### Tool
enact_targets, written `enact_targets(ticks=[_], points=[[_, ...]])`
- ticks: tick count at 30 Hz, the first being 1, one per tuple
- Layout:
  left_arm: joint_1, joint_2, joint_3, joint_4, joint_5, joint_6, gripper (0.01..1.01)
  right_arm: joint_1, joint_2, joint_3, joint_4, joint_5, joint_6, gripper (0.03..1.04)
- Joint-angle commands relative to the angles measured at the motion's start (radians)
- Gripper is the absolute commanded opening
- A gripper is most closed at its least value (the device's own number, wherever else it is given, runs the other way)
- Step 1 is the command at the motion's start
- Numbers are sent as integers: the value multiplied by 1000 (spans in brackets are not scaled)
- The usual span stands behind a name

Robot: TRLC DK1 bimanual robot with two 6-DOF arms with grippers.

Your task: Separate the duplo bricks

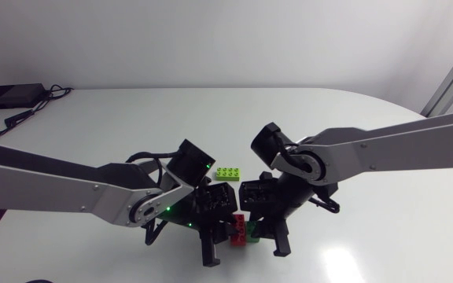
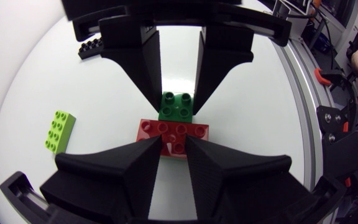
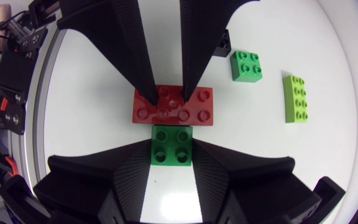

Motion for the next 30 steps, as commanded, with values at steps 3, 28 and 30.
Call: enact_targets(ticks=[3,28,30], points=[[-11,42,-25,-19,2,22,289,1,-33,-8,-19,-61,22,377],[-34,31,-22,-17,1,13,290,-129,-64,6,-7,-171,42,377],[-34,25,-27,-17,-1,13,290,-189,-55,13,27,-153,42,377]])
